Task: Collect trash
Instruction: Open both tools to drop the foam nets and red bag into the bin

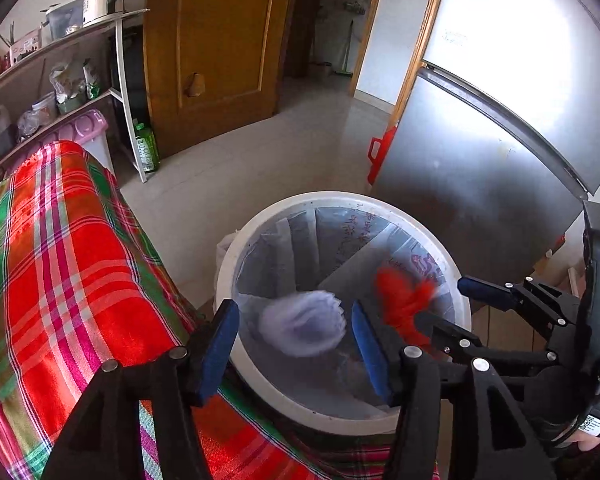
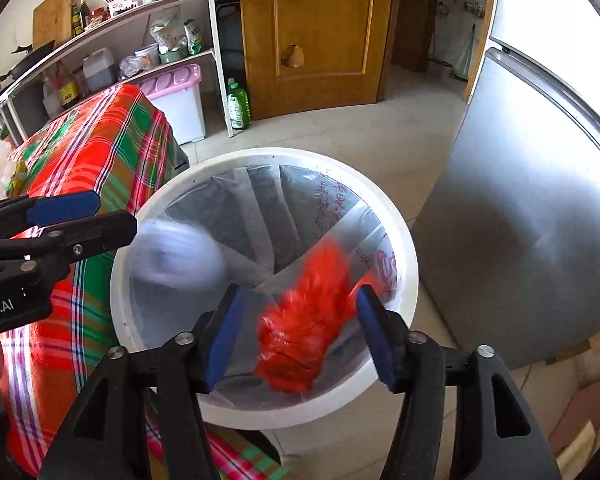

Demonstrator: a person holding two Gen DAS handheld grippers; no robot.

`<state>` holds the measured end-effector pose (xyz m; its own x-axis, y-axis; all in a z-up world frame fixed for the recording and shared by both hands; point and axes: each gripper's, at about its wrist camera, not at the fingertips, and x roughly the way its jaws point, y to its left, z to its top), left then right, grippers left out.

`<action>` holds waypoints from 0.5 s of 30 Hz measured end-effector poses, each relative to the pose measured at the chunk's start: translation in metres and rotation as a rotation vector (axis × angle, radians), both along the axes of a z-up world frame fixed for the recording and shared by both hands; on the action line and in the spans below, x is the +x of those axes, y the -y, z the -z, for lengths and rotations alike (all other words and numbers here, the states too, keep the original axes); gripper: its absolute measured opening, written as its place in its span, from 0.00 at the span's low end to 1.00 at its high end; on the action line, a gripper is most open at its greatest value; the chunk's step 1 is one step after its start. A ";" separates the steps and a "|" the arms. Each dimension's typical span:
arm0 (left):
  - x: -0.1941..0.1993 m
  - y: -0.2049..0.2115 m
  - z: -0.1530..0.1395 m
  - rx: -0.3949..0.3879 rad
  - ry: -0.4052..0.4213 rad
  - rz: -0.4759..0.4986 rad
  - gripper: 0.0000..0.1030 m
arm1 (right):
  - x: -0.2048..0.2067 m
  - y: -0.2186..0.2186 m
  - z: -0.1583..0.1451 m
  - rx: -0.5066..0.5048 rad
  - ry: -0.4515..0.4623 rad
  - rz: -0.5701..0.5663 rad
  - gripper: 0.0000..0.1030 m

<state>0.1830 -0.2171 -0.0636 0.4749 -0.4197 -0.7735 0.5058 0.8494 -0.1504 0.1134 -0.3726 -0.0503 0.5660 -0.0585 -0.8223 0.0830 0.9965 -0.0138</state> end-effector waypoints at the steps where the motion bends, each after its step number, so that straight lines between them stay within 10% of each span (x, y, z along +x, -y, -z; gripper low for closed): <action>1: 0.000 0.002 0.000 0.001 0.001 -0.002 0.57 | 0.000 0.000 0.000 -0.001 0.001 -0.001 0.60; 15: -0.021 -0.031 -0.028 -0.055 0.048 -0.040 0.59 | -0.022 -0.014 -0.030 0.008 0.096 0.026 0.61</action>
